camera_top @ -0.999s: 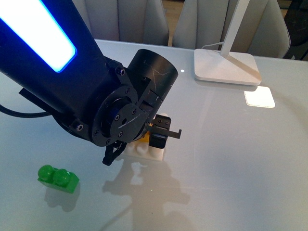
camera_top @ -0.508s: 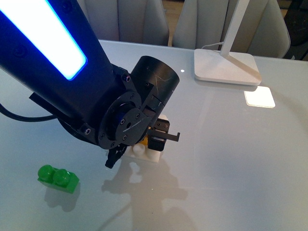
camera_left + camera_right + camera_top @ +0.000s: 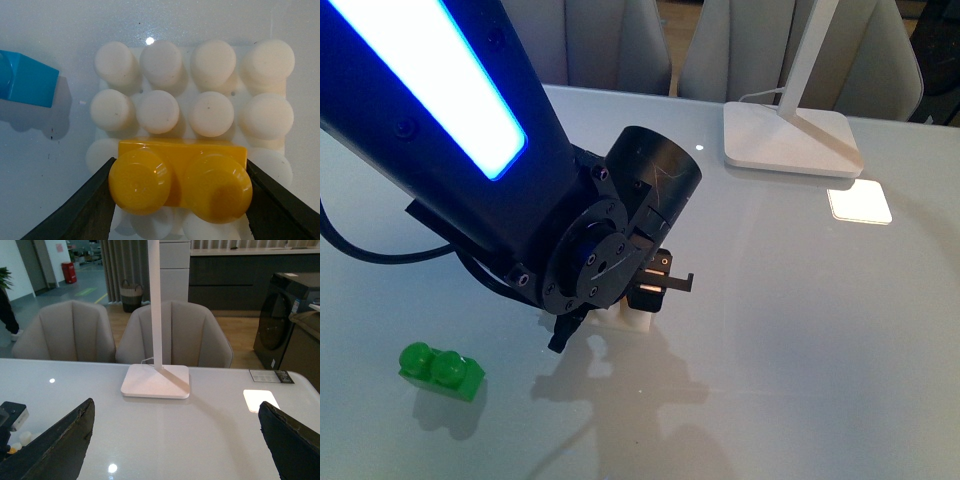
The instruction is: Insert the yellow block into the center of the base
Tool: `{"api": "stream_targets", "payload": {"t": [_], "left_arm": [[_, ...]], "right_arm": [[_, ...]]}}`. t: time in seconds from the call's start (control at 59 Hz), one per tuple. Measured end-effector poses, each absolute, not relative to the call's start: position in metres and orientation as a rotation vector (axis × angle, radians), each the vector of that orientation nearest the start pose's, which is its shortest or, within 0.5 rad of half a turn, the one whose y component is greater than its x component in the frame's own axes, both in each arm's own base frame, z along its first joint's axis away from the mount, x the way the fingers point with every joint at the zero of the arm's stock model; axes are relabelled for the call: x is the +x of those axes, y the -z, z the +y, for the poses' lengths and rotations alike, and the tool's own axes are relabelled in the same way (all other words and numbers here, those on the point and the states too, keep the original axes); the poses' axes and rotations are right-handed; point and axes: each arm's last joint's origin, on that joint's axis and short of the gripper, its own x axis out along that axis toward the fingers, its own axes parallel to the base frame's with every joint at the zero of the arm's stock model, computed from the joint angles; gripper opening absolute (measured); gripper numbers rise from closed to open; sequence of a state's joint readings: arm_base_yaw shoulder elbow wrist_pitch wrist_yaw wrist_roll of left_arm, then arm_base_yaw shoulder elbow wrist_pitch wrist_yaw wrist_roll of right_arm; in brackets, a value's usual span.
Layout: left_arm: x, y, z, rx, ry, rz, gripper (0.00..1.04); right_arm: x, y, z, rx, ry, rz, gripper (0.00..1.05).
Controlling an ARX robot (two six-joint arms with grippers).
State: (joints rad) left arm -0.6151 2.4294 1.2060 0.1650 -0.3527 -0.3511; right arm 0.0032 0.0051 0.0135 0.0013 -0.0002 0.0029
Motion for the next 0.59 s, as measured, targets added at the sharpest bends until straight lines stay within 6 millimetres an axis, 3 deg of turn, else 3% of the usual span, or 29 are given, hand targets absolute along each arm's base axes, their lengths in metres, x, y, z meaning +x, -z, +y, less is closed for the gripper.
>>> {"api": "stream_targets", "payload": {"t": [0.39,0.593], "left_arm": [[0.3384,0.0171,-0.2267,0.161,0.07,0.949,0.62],[0.3362,0.0194,-0.2203,0.154,0.089,0.979,0.92]], "right_arm": [[0.0972,-0.1679,0.0004,0.003,-0.004,-0.01,0.96],[0.0972,-0.1679,0.0003,0.003,-0.003,-0.01,0.96]]}}
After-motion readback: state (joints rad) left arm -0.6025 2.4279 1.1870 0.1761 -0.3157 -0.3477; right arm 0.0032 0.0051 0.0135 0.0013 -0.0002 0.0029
